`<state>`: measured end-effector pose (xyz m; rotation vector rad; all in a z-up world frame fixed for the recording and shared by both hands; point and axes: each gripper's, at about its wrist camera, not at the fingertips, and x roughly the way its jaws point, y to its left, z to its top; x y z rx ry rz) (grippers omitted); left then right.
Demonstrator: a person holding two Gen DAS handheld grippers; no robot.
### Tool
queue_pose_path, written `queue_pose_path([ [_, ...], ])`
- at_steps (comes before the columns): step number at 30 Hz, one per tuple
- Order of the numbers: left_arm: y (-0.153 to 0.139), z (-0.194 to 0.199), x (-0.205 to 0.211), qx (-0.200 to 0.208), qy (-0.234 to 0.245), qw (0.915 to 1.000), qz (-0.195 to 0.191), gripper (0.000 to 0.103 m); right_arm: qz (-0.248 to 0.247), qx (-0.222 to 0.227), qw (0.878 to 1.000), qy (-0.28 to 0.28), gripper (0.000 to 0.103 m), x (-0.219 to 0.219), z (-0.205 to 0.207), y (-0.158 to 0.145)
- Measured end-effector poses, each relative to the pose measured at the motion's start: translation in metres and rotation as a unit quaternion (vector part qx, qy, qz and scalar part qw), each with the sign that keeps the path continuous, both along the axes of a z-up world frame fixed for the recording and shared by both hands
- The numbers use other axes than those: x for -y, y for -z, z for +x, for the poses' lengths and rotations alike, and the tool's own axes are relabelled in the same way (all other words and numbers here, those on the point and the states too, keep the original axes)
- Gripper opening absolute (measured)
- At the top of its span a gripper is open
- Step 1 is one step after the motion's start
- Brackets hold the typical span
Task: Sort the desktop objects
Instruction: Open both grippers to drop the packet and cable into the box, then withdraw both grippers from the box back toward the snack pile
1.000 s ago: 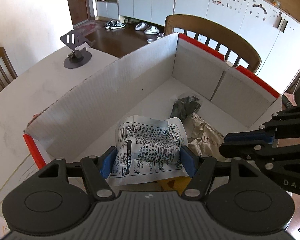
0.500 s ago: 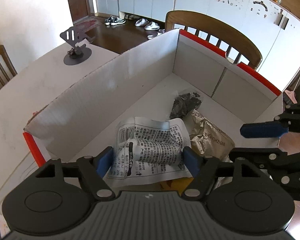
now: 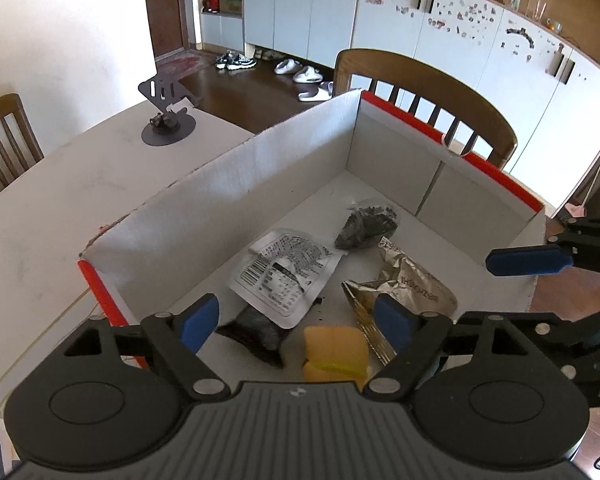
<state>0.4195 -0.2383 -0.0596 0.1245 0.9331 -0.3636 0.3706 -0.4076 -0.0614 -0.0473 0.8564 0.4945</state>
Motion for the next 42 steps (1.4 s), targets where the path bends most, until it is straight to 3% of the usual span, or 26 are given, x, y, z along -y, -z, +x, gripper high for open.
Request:
queue_pose_path([
  [8,-0.014,-0.020,-0.008,0.018,0.005,0.9996,-0.020,0.085,0.003,0.009,1.000,-0.001,0.055,-0.003,-0.007,-0.008],
  [12,-0.021,-0.034,-0.013,0.034,0.012,0.9988,-0.031,0.095,0.005,0.013,1.000,-0.006,0.055,-0.006,-0.012,-0.011],
  [18,-0.028,-0.052,-0.028,0.048,0.003,0.9979,-0.043,0.098,-0.008,0.039,0.999,-0.016,0.066,-0.015,-0.026,-0.021],
  [23,-0.034,-0.067,-0.040,0.057,-0.005,0.9971,-0.051,0.102,-0.007,0.046,0.999,-0.020,0.068,-0.021,-0.035,-0.027],
  [42,-0.052,-0.132,-0.103,0.081,-0.026,0.9939,-0.069,0.103,-0.011,0.069,0.997,-0.021,0.080,-0.062,-0.070,-0.040],
])
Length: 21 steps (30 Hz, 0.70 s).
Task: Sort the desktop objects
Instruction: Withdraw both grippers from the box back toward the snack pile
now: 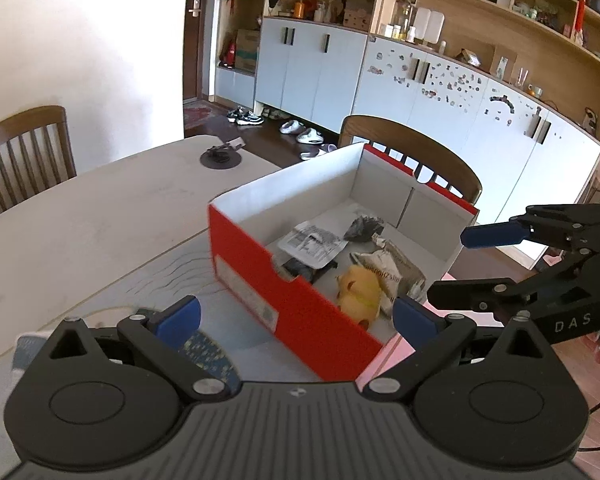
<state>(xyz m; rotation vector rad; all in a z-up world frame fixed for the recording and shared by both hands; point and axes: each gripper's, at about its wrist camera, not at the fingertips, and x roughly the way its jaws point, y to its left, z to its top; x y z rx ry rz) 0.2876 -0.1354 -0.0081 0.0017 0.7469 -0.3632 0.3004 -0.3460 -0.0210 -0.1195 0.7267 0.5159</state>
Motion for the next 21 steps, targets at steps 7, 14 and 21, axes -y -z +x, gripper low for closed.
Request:
queue_pose_path([
  [7,-0.004,-0.032,-0.026,0.002,-0.007,0.9999,-0.013,0.103,-0.002,0.002,1.000,-0.009,0.082,-0.025,-0.018,0.000],
  [14,-0.003,-0.070,-0.052,-0.003,-0.020,0.9996,-0.022,0.103,-0.006,-0.001,1.000,-0.023,0.082,-0.054,-0.045,0.000],
  [21,-0.001,-0.102,-0.082,-0.008,-0.039,0.9989,-0.023,0.103,-0.006,-0.005,0.999,-0.039,0.082,-0.081,-0.077,0.001],
])
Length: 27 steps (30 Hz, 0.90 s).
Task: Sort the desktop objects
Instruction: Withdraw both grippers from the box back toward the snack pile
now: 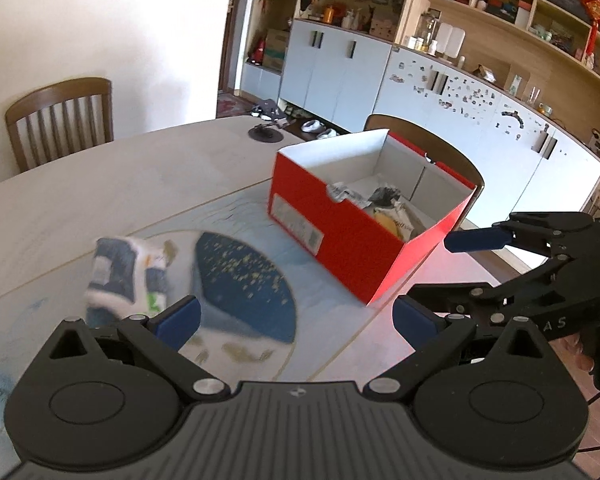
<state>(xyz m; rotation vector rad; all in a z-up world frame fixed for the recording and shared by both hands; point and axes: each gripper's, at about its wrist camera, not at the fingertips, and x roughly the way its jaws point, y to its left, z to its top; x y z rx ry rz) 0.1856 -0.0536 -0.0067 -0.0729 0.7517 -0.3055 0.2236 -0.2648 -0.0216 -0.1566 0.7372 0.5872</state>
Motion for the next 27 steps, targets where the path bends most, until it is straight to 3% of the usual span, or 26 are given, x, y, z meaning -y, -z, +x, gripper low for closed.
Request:
queue_pose_path([
  [12,0.002,-0.046,-0.044,0.010,-0.021,0.9997,0.005,0.103,0.002,-0.003,0.999,-0.032,0.082,-0.044,-0.052,0.002],
  [27,0.014,-0.062,-0.085,0.007,-0.048,0.9988,0.003,0.103,-0.004,-0.010,0.997,-0.075,0.085,-0.096,-0.099,0.024],
])
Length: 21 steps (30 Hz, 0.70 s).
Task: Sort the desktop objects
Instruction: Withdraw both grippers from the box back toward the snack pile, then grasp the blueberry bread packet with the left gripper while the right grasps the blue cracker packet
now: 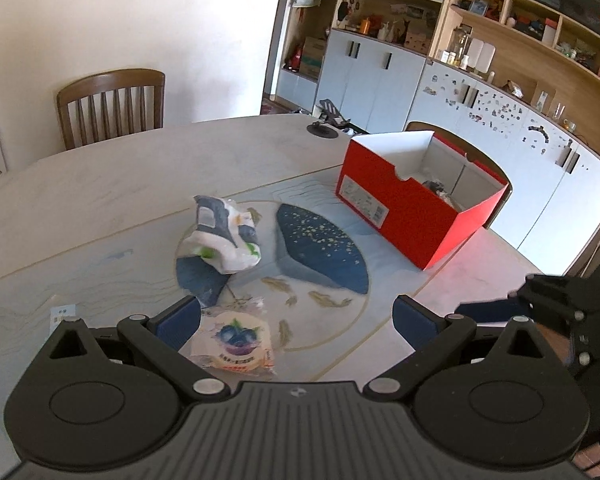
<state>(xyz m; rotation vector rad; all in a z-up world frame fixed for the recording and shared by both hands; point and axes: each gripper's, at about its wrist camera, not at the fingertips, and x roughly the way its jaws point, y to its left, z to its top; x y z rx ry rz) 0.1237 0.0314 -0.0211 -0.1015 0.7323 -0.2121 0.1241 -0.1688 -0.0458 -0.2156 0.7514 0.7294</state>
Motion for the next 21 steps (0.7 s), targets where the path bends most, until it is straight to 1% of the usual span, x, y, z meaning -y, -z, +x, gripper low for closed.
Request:
queue_pose_path([
  [4,0.008,0.000,-0.006,-0.002,-0.013,0.9998,0.014,0.103,-0.004,-0.004,1.000,-0.013,0.088,-0.013,-0.012,0.009],
  [8,0.015,0.000,-0.012,-0.003,-0.022,0.9997,0.013,0.103,-0.004,-0.010,1.000,-0.025,0.091,-0.027,-0.022,0.021],
  [16,0.031,0.001,-0.018,-0.019,-0.019,0.9994,0.020,0.103,-0.013,-0.032,0.999,-0.033,0.093,-0.048,-0.025,0.051],
  [21,0.036,0.003,-0.021,-0.025,-0.017,0.9993,0.021,0.103,-0.028,-0.033,0.997,-0.061,0.093,-0.060,-0.029,0.064],
])
